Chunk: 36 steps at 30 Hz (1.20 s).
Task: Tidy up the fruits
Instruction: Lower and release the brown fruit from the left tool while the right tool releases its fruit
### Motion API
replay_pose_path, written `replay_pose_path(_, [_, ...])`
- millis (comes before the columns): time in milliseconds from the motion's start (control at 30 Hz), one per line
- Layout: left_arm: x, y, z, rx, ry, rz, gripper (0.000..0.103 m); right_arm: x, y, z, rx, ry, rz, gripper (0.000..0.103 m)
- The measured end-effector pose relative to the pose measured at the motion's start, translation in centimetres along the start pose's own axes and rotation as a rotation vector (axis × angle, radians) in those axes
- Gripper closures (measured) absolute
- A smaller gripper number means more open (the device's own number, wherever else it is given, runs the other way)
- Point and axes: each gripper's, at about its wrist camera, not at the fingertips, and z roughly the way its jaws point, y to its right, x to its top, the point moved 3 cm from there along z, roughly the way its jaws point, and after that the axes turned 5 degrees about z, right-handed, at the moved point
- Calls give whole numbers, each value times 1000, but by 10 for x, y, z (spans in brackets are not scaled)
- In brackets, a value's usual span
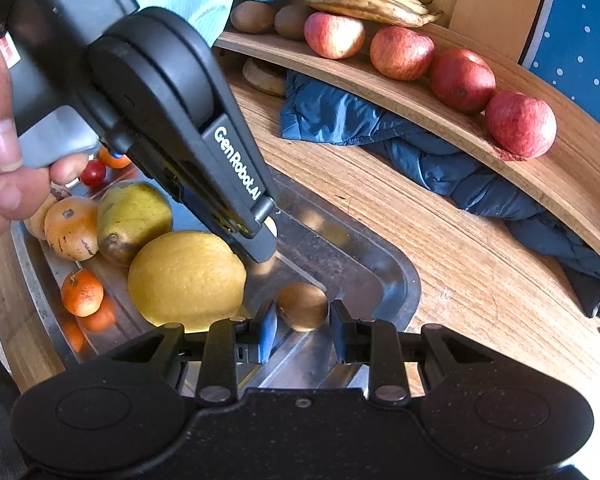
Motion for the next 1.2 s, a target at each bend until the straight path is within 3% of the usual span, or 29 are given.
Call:
replay_pose_path(267, [-1, 0, 1, 23, -34, 18, 72, 1, 0, 1, -12, -2, 11, 71])
replay_pose_path(400, [-1, -1, 0, 31, -32, 18, 71, 1, 2, 0, -27, 1, 23, 62])
replay_pose_path(533, [-1, -2, -3, 54, -20, 18, 51, 4, 4, 0, -35, 9, 33, 59])
replay_pose_path(700, [2, -6, -9, 73, 12, 18, 41, 8, 5, -2, -58, 20, 40, 49])
replay_pose_path(867, [5, -8, -12, 78, 30, 24, 31, 12, 10, -10, -91, 42, 97, 28])
replay_pose_path(1000, [7, -7, -18, 91, 49, 53, 15, 14, 11, -14, -129, 51, 133, 12])
replay_pose_path(1200, [7, -11, -26, 105, 76, 81, 7, 20, 6, -20, -193, 76, 162, 4])
